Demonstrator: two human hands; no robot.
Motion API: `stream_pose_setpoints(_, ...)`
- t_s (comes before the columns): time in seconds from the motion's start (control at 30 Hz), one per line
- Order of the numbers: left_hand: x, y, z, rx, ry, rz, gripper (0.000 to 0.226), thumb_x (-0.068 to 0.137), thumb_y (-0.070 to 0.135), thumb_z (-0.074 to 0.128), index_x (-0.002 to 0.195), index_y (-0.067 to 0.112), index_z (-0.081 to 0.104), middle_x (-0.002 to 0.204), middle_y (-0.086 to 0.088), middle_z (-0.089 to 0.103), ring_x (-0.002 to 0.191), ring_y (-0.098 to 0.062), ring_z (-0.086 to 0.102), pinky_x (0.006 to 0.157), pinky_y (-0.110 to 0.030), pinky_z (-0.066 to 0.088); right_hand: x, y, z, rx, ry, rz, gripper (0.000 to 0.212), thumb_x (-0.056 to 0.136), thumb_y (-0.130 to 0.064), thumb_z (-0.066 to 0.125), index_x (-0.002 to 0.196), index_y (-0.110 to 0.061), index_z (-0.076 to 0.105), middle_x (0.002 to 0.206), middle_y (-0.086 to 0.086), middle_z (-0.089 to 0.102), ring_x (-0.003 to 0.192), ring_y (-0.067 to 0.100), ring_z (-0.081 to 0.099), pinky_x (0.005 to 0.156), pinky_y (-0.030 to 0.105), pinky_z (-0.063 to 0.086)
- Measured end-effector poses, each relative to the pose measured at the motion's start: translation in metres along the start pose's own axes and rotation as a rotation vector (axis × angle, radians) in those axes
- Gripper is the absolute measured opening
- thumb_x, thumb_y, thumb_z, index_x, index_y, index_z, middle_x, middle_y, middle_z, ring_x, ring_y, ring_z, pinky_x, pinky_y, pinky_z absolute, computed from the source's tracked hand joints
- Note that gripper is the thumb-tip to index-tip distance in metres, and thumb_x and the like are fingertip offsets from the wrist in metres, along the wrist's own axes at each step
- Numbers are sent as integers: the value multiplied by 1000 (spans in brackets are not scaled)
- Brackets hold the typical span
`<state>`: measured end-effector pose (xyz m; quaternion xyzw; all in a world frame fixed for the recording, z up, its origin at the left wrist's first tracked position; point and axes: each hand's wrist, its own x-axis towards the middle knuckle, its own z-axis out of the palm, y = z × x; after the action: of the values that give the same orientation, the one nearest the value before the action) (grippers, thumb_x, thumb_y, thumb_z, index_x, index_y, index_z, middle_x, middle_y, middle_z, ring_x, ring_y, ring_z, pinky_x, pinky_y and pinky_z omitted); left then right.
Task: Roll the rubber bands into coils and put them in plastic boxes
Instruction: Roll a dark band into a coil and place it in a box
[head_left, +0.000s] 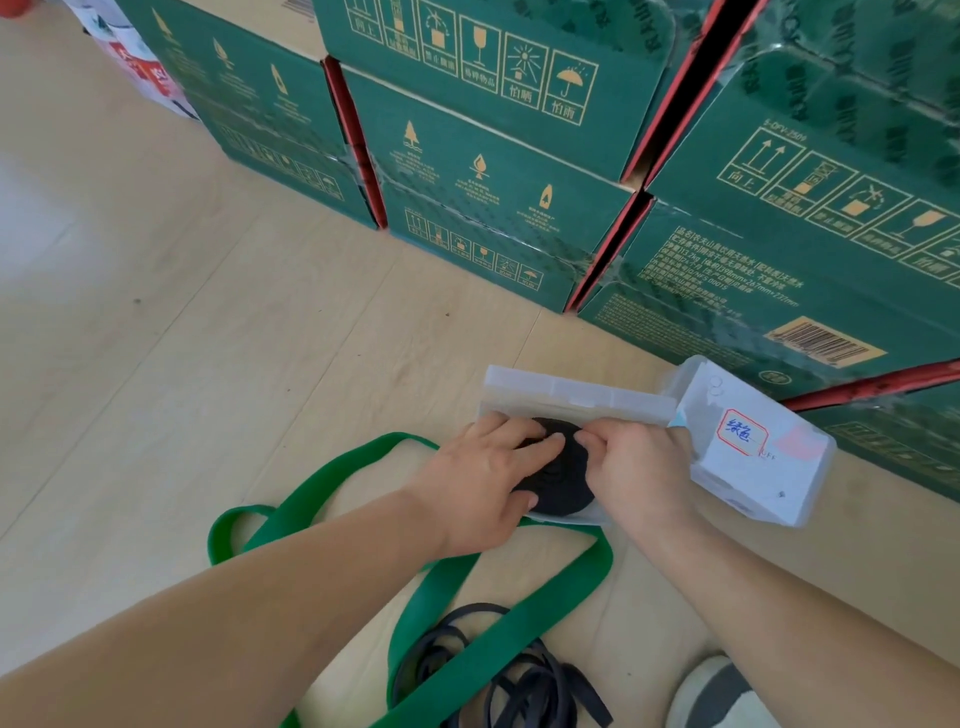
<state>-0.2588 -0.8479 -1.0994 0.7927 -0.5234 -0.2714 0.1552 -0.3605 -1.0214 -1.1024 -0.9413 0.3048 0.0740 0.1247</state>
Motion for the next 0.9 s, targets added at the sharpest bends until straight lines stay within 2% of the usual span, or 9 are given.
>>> stream_pose_setpoints(0.07,-1,-4,4,36,17,47,64,89,34,64,150,24,47,155,1,43,129,-28,45,111,-46,42,3,-1,-8,-79,15,-56,23,93,-33,69,75,-21,77,65,6,72,66,36,66,69,33,37)
stream_pose_setpoints(0.17,6,-4,3,32,15,18,72,88,41,68,153,24,43,161,6,38,129,-26,45,112,-43,40,4,-2,-25,-128,99,-123,26,75,-36,87,65,-20,70,59,2,65,56,33,61,61,31,38)
stream_pose_setpoints(0.23,8,-4,1,38,-7,0,72,90,44,66,155,27,39,164,8,34,134,-23,40,115,-40,36,1,-1,-34,-37,46,-179,21,77,-40,85,83,-23,76,75,0,66,72,32,65,66,33,48)
stream_pose_setpoints(0.3,8,-2,1,51,-23,2,69,93,44,64,155,29,38,165,9,30,142,-23,33,119,-40,32,-6,0,-38,-8,-135,-159,37,84,-48,76,118,-32,72,100,-2,70,98,27,66,76,35,53)
stream_pose_setpoints(0.37,7,1,0,77,-43,4,67,95,44,60,156,30,35,167,8,26,149,-24,27,122,-40,27,-13,3,-38,-31,-187,-170,58,84,-54,73,138,-36,61,118,-4,69,113,25,63,84,35,51)
stream_pose_setpoints(0.47,8,3,-3,117,-82,-1,68,98,45,56,159,29,29,169,7,20,152,-24,22,124,-39,22,-19,8,-32,3,-218,-199,75,76,-57,80,143,-36,57,113,-1,63,111,27,61,82,37,49)
stream_pose_setpoints(0.57,10,5,-6,149,-140,-17,70,100,46,53,161,29,23,170,7,14,153,-24,17,125,-37,20,-19,8,-28,-61,-315,-184,85,78,-65,73,153,-41,40,115,-2,51,114,22,53,83,33,44)
stream_pose_setpoints(0.73,16,6,-6,186,-199,-27,72,98,47,53,161,29,20,171,6,12,151,-26,20,121,-37,20,-15,5,-27,-107,-338,-186,90,80,-71,67,156,-43,29,125,-5,49,122,19,52,87,32,42)
stream_pose_setpoints(0.9,22,9,-11,221,-267,-47,71,98,45,51,160,29,21,171,4,10,150,-26,22,120,-39,23,-10,2,-25,-133,-379,-198,89,80,-74,62,156,-43,28,129,-6,49,125,19,52,88,34,41)
